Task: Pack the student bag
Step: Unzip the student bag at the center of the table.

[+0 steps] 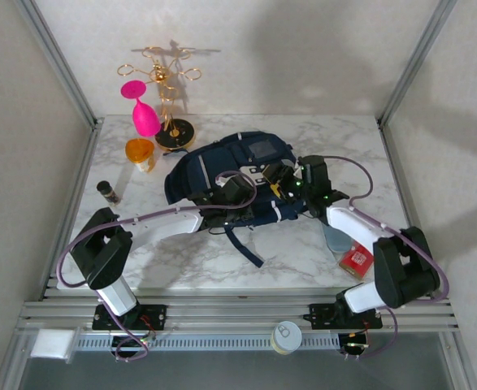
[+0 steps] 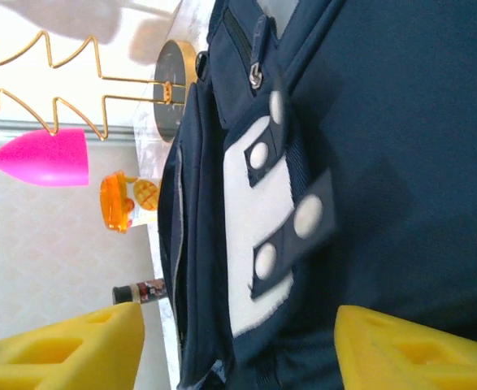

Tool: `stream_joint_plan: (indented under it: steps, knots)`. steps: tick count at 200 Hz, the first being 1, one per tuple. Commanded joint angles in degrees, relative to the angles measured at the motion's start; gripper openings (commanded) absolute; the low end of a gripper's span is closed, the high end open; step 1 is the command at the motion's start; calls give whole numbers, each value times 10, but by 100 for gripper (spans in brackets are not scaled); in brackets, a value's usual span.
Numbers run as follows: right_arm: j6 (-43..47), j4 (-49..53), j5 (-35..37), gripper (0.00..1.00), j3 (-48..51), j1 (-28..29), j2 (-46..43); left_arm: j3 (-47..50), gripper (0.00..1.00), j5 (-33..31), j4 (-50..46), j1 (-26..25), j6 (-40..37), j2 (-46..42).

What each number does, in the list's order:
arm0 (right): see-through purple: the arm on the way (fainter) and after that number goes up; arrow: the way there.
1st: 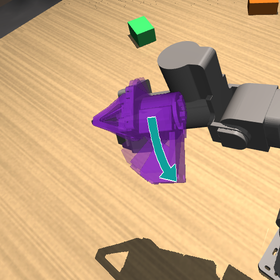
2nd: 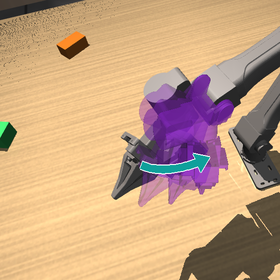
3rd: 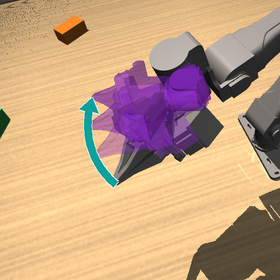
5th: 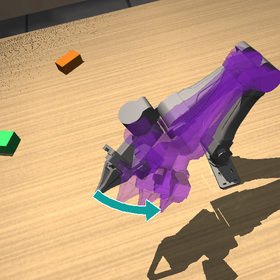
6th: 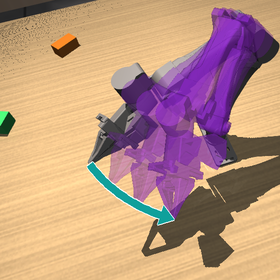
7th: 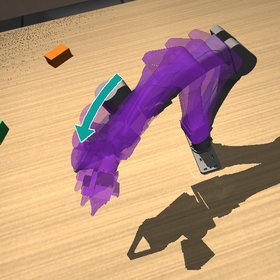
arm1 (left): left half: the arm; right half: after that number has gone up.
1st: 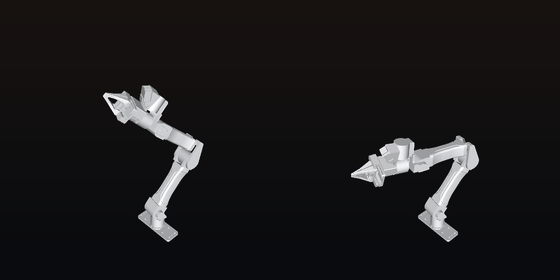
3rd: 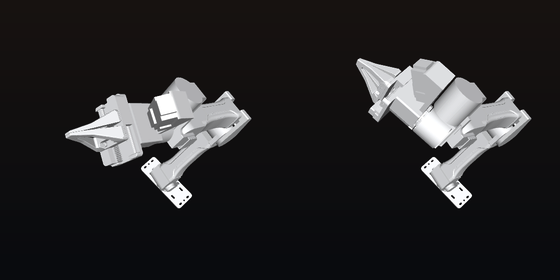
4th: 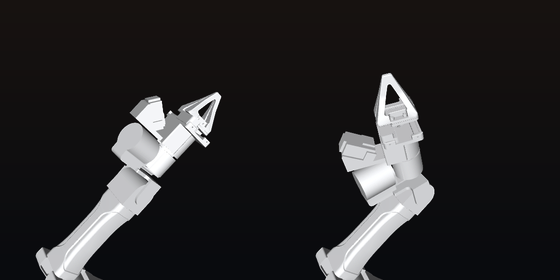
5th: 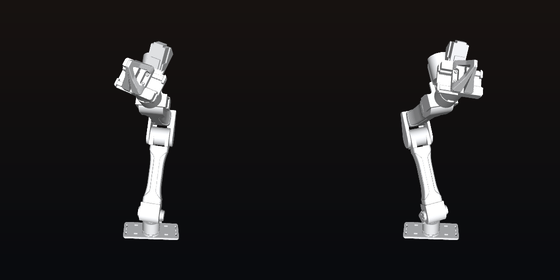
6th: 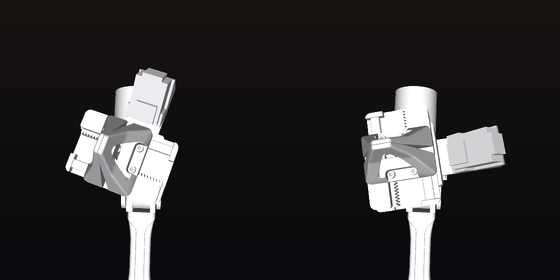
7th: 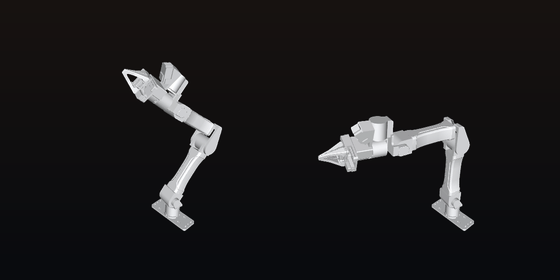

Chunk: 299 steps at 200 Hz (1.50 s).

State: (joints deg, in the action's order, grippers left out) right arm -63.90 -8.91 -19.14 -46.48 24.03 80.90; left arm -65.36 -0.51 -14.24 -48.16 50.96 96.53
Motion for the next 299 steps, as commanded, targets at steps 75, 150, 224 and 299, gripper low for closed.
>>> stream_joint_plan:
  steps: [75,150,224,299]
  knots:
    - [-56,47,115,52,-9,79,50,19,0,10,45,3,-19,-23]
    - [103,89,170,4,-74,14,59,43,0,-44,-87,10,-90,-74]
    - [173,122,100,23,-120,-35,67,73,0,-1,-65,29,-132,-114]
    - [-20,92,89,62,12,80,-54,63,0,13,-8,25,-112,-117]
